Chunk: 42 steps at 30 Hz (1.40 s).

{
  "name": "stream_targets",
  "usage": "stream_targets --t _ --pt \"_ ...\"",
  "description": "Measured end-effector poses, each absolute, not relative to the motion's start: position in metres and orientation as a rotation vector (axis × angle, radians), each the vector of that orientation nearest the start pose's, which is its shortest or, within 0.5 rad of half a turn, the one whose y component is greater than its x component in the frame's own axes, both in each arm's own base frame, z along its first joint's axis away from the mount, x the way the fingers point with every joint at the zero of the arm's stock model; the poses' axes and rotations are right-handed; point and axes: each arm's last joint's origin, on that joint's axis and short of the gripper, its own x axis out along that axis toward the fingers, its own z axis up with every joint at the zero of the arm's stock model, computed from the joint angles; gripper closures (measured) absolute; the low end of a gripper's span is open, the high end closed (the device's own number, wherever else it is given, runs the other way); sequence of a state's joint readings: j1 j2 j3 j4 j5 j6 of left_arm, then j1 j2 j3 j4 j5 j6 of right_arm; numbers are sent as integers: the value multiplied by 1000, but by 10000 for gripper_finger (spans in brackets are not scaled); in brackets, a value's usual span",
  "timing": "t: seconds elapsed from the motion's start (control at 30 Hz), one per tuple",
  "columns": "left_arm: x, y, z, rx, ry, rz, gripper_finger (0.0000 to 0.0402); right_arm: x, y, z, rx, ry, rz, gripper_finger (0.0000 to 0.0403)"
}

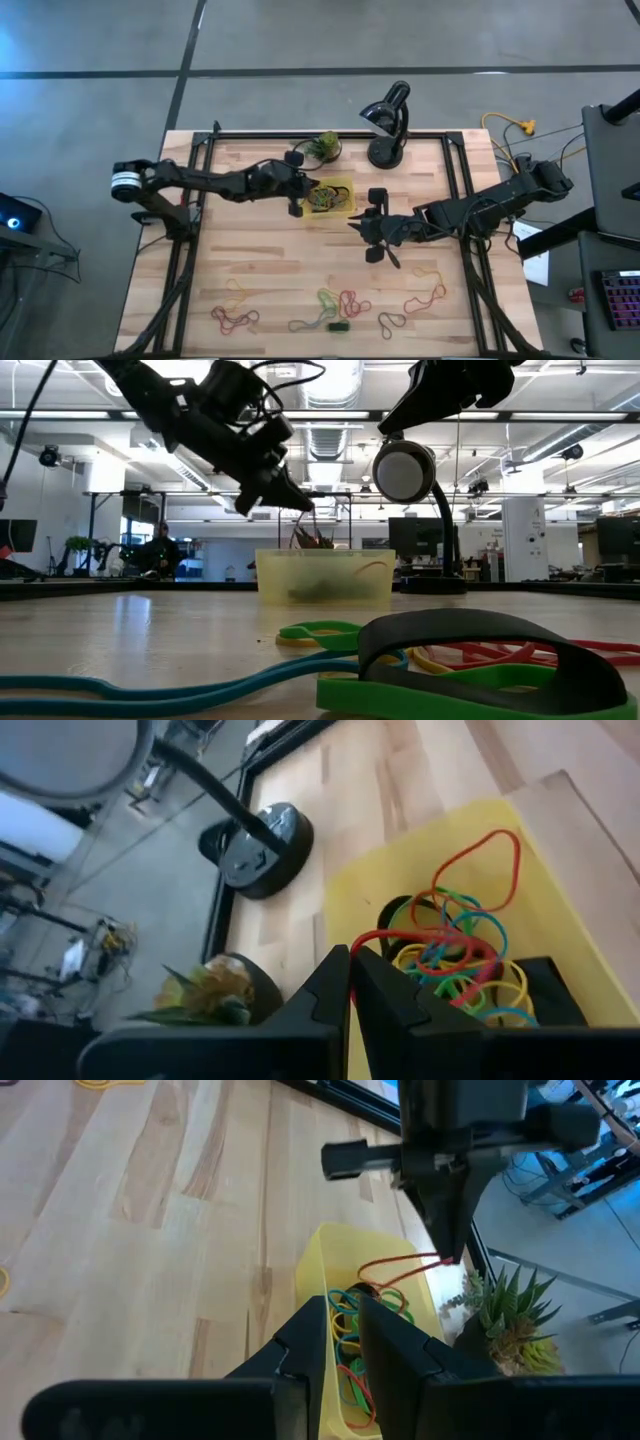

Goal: Pick and place rubber bands into bin
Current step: Put the red rubber band in the yellow bin

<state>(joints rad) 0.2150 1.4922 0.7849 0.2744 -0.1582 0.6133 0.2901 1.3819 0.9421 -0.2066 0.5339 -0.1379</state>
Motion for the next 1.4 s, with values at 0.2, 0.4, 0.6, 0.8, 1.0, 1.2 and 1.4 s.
stream_targets --t 0.2,0.4,0.6,0.8,1.0,1.2,1.4 --pt "308 75 207 537 541 244 401 284 69 257 -392 611 -195 346" --pt "308 77 207 530 541 249 401 283 69 256 -393 612 -194 346" --pt "308 76 207 531 539 245 400 283 69 256 -393 613 -195 346" --pt "308 76 207 549 541 240 354 283 69 256 -393 613 -195 346" --pt "307 77 207 553 546 255 306 283 69 256 -393 613 -194 346" --pt "306 78 205 540 584 288 295 283 69 255 -389 615 -196 346" --pt "304 77 205 475 753 252 295 283 69 254 -387 616 -197 346"
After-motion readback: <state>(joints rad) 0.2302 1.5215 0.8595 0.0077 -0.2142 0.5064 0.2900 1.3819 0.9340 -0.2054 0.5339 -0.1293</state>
